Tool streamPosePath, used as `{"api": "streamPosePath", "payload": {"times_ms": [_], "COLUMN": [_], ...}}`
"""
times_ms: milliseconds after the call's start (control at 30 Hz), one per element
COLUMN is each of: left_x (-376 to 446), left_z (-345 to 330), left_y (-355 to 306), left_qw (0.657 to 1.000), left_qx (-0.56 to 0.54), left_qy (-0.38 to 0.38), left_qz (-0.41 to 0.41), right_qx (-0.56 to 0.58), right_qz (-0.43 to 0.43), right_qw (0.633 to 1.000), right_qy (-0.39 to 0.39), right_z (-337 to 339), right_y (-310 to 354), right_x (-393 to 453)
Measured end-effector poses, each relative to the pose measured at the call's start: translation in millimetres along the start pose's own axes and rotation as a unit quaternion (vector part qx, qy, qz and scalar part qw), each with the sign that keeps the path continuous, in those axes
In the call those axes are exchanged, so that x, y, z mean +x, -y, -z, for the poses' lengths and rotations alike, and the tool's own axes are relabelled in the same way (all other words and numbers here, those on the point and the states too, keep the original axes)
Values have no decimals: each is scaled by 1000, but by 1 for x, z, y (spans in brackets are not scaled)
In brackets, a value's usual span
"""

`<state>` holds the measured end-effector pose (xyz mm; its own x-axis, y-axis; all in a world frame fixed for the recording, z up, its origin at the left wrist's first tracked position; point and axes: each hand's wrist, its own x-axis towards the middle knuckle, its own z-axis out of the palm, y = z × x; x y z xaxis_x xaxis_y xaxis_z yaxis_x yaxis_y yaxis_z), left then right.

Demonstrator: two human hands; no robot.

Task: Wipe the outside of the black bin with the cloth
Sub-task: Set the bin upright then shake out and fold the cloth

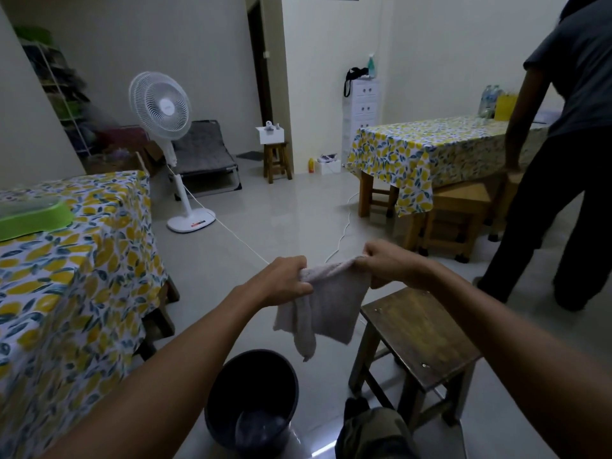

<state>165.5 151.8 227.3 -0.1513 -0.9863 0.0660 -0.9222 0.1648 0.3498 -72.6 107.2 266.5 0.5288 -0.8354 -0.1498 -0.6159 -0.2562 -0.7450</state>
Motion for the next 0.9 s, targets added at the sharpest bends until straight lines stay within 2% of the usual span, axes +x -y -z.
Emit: {"api": "streamPosePath", "payload": {"times_ms": [67, 200, 333, 400, 467, 633, 767, 900], "left_x": [0, 4, 4, 3, 4, 8, 18, 26], "left_z": [0, 4, 11, 13, 12, 13, 9, -7], "left_y": [1, 0, 1, 4, 6, 4, -2, -6], "left_qw": [1000, 997, 995, 995, 994, 996, 979, 962], "left_qx": [0, -5, -15, 3, 21, 45, 169, 240], "left_qy": [-20, -46, -51, -42, -44, -19, -26, -24], "left_qz": [-17, -56, -79, -90, -94, -79, -114, -125], "right_qx": [28, 79, 112, 120, 121, 56, 23, -41], "right_qz": [-8, -10, -36, -48, -39, 37, 62, 44], "right_qw": [999, 996, 983, 979, 984, 997, 991, 980], "right_qy": [46, 50, 143, 156, 123, -35, -115, -188], "right_z": [0, 1, 12, 13, 13, 21, 26, 35], "right_y": [-1, -8, -15, -17, -19, -17, -17, -32], "right_x": [-6, -3, 0, -2, -2, -11, -20, -31]}}
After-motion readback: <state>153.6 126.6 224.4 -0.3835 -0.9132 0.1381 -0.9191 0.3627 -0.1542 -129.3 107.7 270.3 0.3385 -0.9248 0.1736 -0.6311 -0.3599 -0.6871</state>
